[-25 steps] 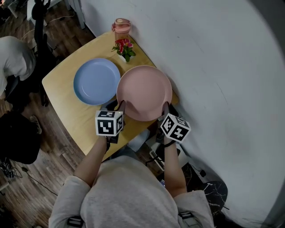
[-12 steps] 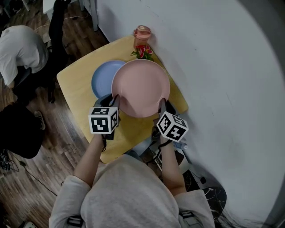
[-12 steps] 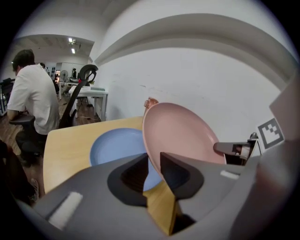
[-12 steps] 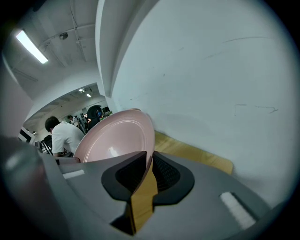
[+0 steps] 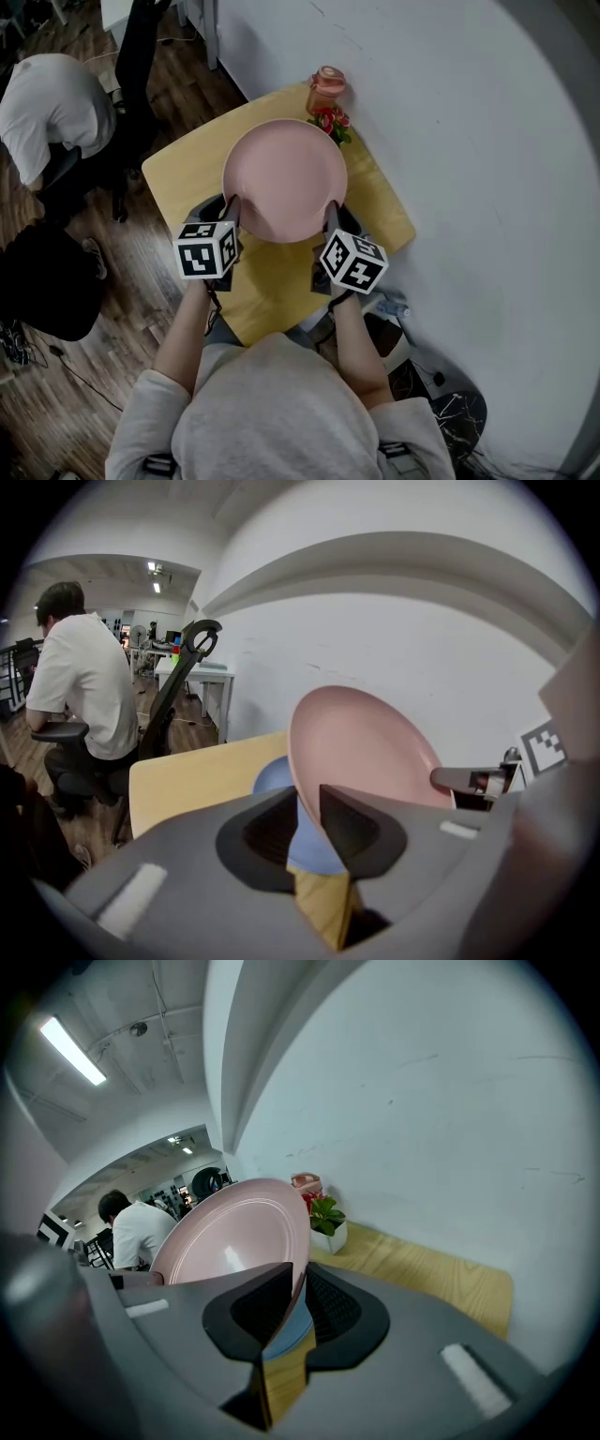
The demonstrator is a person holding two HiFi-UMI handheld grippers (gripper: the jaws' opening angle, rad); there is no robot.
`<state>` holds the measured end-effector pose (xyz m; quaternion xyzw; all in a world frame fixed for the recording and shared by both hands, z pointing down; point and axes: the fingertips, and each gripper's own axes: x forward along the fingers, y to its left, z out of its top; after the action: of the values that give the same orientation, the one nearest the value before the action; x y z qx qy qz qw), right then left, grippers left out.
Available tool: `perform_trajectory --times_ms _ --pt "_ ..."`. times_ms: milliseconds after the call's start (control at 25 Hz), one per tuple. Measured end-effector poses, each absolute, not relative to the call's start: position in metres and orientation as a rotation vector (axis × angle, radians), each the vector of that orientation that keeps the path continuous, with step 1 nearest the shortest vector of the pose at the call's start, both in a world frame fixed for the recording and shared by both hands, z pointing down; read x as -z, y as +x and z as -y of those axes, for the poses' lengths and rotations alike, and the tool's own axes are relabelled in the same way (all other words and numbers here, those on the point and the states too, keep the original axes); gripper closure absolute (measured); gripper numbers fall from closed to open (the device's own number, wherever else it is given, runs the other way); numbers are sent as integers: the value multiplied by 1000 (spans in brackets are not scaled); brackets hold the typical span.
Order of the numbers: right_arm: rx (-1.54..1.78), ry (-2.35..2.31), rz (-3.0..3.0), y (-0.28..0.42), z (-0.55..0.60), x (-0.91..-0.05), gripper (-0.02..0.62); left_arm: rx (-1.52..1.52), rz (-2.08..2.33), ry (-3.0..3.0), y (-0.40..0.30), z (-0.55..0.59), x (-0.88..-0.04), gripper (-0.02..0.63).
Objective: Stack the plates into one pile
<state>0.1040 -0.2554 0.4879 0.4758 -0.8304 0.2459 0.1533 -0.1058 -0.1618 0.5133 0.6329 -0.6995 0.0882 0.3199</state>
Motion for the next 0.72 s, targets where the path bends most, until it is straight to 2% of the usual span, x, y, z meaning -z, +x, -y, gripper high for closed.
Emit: perform_trajectory --times_ms 320,720 --pt "-750 1403 2325 69 257 -500 549 -262 1789 1689 -144 171 -525 471" --pt "-839 1498 2180 61 257 -535 549 -369 1660 1746 -161 194 -554 469"
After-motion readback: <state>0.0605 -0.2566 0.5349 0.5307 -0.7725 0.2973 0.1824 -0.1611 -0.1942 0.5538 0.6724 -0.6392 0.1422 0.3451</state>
